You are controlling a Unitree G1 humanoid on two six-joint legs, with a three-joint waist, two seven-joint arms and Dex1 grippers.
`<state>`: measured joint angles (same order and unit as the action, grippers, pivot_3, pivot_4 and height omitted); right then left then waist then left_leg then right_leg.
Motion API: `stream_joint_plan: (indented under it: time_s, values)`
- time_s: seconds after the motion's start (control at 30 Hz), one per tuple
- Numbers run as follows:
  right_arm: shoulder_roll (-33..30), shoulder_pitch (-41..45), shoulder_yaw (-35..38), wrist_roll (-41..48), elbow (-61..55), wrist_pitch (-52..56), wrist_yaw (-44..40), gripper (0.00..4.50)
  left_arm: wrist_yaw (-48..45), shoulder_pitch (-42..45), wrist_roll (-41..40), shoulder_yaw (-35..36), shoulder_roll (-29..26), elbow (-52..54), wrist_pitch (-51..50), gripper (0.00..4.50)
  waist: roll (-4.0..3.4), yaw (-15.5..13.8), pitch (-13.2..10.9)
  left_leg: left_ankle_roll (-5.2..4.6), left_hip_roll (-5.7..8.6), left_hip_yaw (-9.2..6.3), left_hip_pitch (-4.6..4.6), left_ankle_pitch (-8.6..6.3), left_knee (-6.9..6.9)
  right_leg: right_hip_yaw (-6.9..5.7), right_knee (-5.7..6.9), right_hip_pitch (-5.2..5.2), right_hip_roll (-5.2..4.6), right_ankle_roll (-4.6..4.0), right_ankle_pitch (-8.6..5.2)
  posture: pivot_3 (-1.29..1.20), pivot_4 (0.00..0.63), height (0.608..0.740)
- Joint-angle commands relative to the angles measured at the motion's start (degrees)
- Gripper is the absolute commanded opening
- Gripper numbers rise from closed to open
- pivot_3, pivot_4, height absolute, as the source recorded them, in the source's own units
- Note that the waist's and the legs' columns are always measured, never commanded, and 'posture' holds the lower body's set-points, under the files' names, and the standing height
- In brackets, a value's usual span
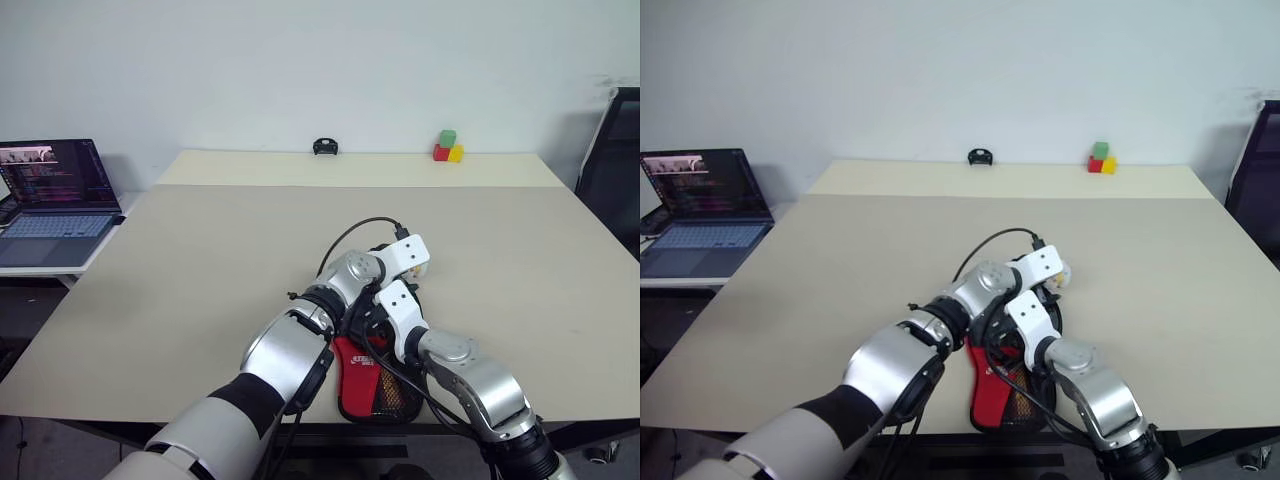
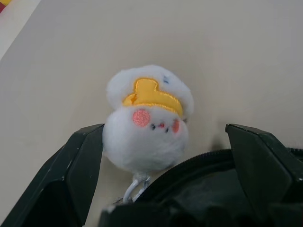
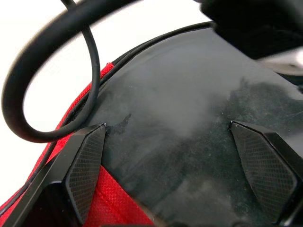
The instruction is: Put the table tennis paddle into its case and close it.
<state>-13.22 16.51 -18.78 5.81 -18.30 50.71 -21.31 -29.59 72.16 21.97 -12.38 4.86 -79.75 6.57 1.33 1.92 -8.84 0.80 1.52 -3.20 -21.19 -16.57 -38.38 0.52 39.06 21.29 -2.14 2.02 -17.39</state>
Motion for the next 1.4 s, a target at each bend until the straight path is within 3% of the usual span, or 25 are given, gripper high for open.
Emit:
stream_joint_plan:
  time_s: [0.03,0.33,0.53,0.67,0.83,0.97,1.2,1.4]
  values:
    - [-1.5,-1.5,-1.3,-0.1,7.5,2.6,-1.4,4.50,-0.1,1.3,-2.3,2.7,-2.8,1.7,1.2,4.46,0.02,0.0,0.0,0.01,0.00,0.04,0.11,0.00,0.10,0.04,0.00,-0.05,0.00,0.00,0.00,0.00,0.150,0.740]
    - [-2.4,0.3,-0.2,-0.3,11.3,0.0,-3.7,4.50,-4.9,0.6,-5.7,6.4,-17.2,4.5,8.3,4.46,0.01,0.1,0.0,0.06,-0.09,0.14,0.33,0.03,0.33,0.14,-0.01,-0.08,0.00,0.10,-0.06,0.00,0.150,0.740]
    - [-4.1,-0.2,0.9,0.4,9.9,-0.9,-6.3,4.50,-20.4,-6.3,-16.1,13.2,-23.2,10.8,9.2,4.46,0.09,-0.3,0.0,0.06,-0.08,0.12,0.30,0.03,0.31,0.11,-0.07,-0.10,-0.03,-0.02,0.01,0.00,0.150,0.740]
    - [-5.7,-0.6,2.3,3.0,5.7,-3.7,-10.4,4.50,-32.5,-16.7,-24.3,14.6,-24.7,27.5,3.7,4.46,0.09,-0.5,0.0,0.06,-0.09,0.08,0.20,0.03,0.32,0.16,-0.11,-0.09,-0.08,-0.03,0.01,0.00,0.150,0.740]
    - [-7.0,-1.0,5.2,7.8,-0.5,-4.9,-14.1,4.50,-35.0,-31.9,-28.9,12.7,-27.3,53.8,-8.1,4.46,0.06,-0.1,0.0,0.07,-0.12,0.05,-0.17,0.03,0.34,0.28,-0.18,0.26,-0.09,-0.09,-0.03,0.00,0.150,0.740]
    - [-7.4,0.6,8.9,11.1,-3.3,-3.6,-14.4,4.50,-33.4,-38.2,-30.2,11.3,-28.4,65.8,-14.3,4.46,0.04,-0.3,0.0,0.10,-0.13,0.04,-0.72,0.05,0.27,0.30,-0.07,0.82,-0.09,-0.11,-0.01,0.00,0.150,0.740]
    - [-8.5,6.0,20.0,20.4,-10.5,4.6,-12.7,4.50,-31.4,-40.5,-30.1,8.2,-28.3,71.7,-17.3,4.46,-0.07,-0.4,-0.2,0.09,-0.12,0.05,-0.73,0.05,0.28,0.28,-0.09,0.82,-0.10,-0.11,-0.01,0.00,0.150,0.740]
    - [-14.0,6.2,24.8,22.4,-10.8,5.5,-12.4,4.50,-31.0,-35.9,-27.9,3.5,-25.1,64.1,-14.3,4.46,-0.05,-0.6,-0.2,0.08,-0.10,0.05,-0.79,0.04,0.30,0.27,-0.15,0.82,-0.10,-0.11,-0.01,0.00,0.150,0.740]
